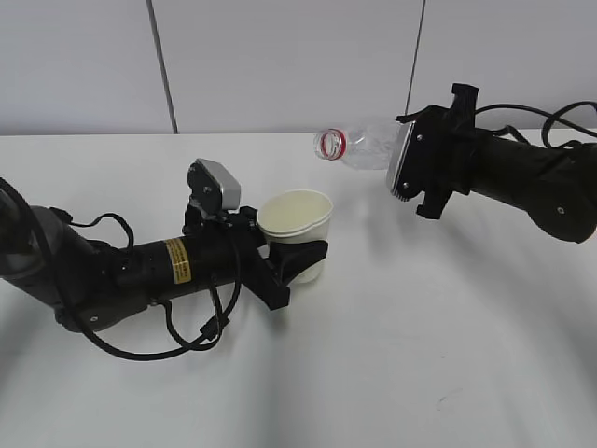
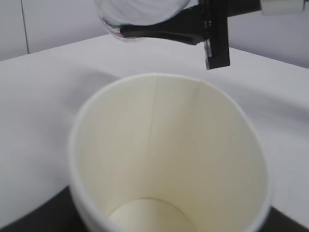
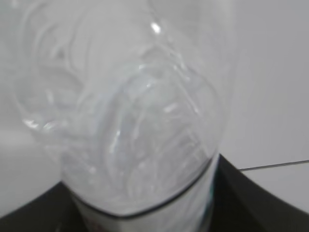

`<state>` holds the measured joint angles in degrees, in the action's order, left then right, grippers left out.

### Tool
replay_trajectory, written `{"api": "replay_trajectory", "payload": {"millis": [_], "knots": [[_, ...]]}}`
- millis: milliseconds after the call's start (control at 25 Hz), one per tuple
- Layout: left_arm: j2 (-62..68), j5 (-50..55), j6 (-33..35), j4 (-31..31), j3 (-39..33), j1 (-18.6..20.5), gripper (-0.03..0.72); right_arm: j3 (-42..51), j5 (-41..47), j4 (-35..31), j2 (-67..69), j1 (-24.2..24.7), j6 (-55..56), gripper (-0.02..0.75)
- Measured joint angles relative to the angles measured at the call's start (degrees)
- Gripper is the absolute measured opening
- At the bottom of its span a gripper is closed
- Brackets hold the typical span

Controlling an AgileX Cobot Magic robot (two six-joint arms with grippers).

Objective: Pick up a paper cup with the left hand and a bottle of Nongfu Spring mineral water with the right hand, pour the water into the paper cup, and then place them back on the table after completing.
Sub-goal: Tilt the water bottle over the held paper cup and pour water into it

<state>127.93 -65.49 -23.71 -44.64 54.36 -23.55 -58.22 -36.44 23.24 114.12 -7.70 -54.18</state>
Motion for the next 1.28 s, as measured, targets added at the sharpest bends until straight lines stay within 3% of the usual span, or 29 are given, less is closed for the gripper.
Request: {"api": "replay_trajectory", "payload": {"millis": [1280], "knots": [[0.00,0.00,0.00,2.26,1.23,-1.32,0.393,0.00,-4.58,-0.13,0.00,0.00,-15.18,0.396]]}}
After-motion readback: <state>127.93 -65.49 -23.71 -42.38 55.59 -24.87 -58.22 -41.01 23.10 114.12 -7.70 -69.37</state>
